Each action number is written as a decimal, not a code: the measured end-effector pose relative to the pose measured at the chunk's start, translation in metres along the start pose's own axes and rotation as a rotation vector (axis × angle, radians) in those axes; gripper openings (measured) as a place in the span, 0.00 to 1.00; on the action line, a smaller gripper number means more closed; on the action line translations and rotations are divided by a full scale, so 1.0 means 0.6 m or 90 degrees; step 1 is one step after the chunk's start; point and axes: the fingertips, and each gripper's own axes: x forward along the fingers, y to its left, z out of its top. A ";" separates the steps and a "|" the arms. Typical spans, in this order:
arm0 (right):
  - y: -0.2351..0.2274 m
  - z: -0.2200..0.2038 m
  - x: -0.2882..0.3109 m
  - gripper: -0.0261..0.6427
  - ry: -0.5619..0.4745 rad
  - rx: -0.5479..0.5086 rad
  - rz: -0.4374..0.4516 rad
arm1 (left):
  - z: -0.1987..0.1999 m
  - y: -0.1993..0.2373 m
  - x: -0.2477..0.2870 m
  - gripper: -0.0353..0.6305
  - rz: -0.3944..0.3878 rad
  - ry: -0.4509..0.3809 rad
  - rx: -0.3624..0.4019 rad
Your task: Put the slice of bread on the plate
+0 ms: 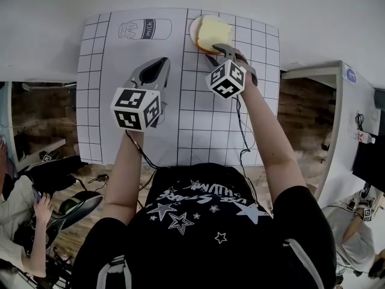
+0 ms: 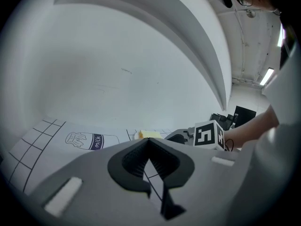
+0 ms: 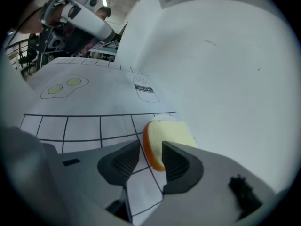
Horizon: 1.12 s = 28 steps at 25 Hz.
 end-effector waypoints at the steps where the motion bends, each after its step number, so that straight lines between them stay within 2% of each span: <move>1: 0.000 0.002 -0.004 0.26 -0.007 0.007 -0.002 | 0.001 -0.001 -0.004 0.07 0.004 -0.001 0.002; 7: -0.002 0.019 -0.062 0.26 -0.067 0.025 -0.030 | 0.010 -0.023 -0.032 0.07 0.028 -0.017 0.012; 11: 0.002 0.034 -0.129 0.26 -0.125 0.071 -0.039 | 0.010 -0.054 -0.052 0.07 0.042 -0.028 0.018; 15: 0.013 0.038 -0.204 0.21 -0.179 0.117 -0.031 | 0.010 -0.098 -0.074 0.07 0.056 -0.042 0.017; 18: 0.027 0.030 -0.252 0.16 -0.204 0.117 -0.025 | 0.005 -0.136 -0.091 0.07 0.064 -0.049 0.021; 22: 0.062 0.016 -0.307 0.11 -0.234 0.117 0.018 | -0.005 -0.190 -0.112 0.07 0.073 -0.058 0.027; 28: 0.098 -0.011 -0.380 0.06 -0.280 0.122 0.038 | -0.023 -0.270 -0.145 0.07 0.091 -0.069 0.045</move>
